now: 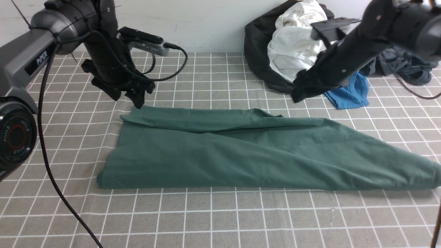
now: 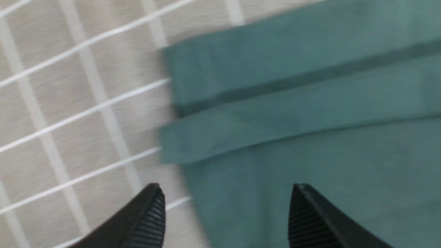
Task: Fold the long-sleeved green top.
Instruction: Use both arms to drag the lower edge of the fabric forward and fold it over the upper edge, then use the right arm to clamp the right edge of the fabric
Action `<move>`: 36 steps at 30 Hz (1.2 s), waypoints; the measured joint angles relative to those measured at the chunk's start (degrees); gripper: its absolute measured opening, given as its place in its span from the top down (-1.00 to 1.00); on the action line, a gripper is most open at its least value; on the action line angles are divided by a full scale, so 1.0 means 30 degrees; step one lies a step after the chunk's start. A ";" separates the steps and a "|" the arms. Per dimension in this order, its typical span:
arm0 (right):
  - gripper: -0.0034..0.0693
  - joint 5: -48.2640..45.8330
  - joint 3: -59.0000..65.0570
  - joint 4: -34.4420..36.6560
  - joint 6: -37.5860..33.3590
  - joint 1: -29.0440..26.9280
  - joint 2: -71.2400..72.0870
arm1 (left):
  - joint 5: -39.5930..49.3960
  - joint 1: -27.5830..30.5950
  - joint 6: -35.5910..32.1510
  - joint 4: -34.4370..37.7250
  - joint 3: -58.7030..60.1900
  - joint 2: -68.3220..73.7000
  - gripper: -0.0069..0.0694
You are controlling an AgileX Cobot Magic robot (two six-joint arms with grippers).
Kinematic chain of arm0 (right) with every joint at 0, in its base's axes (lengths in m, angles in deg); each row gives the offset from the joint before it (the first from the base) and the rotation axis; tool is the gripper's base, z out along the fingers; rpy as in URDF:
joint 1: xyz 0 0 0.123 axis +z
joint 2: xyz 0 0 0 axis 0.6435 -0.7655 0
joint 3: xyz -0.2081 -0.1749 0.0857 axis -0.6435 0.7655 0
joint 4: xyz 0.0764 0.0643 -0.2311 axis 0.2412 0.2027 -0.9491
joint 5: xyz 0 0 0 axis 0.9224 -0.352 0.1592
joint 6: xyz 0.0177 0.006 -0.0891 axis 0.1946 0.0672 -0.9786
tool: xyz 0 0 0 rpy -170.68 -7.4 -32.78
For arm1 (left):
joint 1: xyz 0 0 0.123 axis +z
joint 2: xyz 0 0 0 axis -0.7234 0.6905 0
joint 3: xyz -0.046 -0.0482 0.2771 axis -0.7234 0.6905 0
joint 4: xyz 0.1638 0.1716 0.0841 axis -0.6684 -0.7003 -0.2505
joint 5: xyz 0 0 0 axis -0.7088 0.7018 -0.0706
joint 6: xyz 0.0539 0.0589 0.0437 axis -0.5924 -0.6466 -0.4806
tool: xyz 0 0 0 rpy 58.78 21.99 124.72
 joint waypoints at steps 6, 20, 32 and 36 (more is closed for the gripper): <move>-0.28 -0.0946 0.0000 -0.0313 -0.0973 0.2743 -0.2303 | 0.0125 -0.1224 -0.1409 0.0990 0.0119 0.0150 0.26; -0.17 0.8391 -0.0272 -0.4425 0.8801 0.1752 -0.3580 | 0.0125 -0.1274 -0.2181 0.1523 0.0119 0.0252 0.84; -0.17 -0.2954 -0.1607 -0.7029 0.5859 -0.2179 0.1664 | 0.0090 -0.1427 -0.2119 0.1949 0.2442 -0.0857 0.84; -0.17 -0.3555 -0.0127 -0.5978 0.5302 -0.4024 0.3903 | 0.0090 -0.1558 -0.2167 0.1931 0.5695 -0.2311 0.84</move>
